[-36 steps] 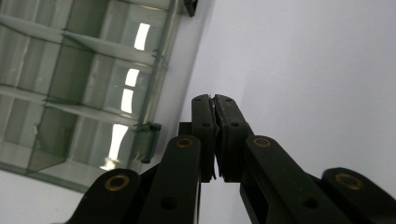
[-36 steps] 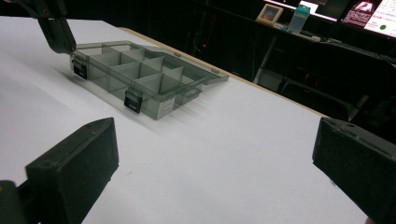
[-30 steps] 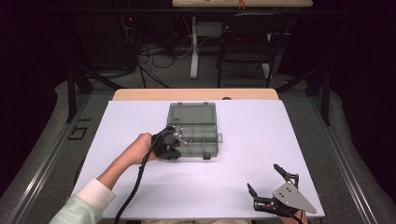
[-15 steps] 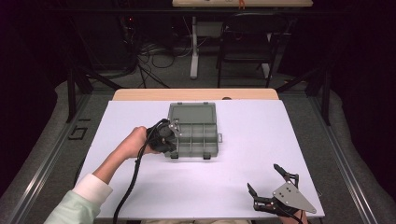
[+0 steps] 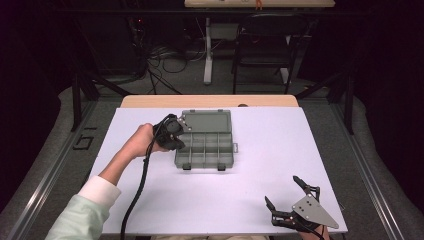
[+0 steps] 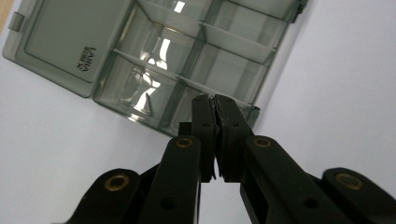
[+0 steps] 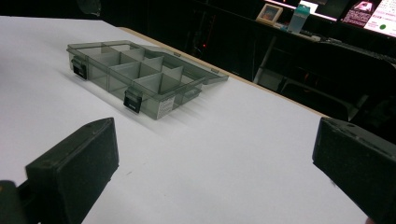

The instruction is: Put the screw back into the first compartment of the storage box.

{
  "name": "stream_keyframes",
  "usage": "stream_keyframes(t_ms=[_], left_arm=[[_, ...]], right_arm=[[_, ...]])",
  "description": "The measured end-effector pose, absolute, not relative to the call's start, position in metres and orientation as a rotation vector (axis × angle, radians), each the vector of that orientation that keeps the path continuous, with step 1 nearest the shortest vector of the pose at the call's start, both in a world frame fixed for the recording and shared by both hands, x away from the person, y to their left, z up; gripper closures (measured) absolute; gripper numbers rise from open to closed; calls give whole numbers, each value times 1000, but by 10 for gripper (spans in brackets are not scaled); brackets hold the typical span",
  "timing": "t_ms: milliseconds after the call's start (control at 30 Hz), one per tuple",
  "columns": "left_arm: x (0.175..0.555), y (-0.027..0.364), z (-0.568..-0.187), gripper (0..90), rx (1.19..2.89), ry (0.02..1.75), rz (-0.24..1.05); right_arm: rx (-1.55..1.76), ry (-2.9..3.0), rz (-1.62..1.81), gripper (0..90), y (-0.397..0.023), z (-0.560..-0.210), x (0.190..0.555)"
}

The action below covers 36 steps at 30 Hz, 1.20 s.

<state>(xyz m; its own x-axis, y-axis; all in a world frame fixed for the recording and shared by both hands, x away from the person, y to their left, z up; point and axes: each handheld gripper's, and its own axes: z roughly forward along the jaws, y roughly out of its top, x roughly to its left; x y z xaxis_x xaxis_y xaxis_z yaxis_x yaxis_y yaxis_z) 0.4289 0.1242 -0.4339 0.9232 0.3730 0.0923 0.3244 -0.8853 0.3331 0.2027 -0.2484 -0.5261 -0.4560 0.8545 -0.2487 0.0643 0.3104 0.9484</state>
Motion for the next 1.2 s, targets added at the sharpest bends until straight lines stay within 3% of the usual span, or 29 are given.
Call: stream_keyframes(t_ms=[300, 1200], left_arm=[[449, 122, -434, 875, 2739, 590, 253], [481, 115, -466, 868, 2733, 761, 170]], right_arm=[[825, 1772, 1228, 0, -248, -526, 203], [825, 1776, 1229, 0, -248, -526, 202]])
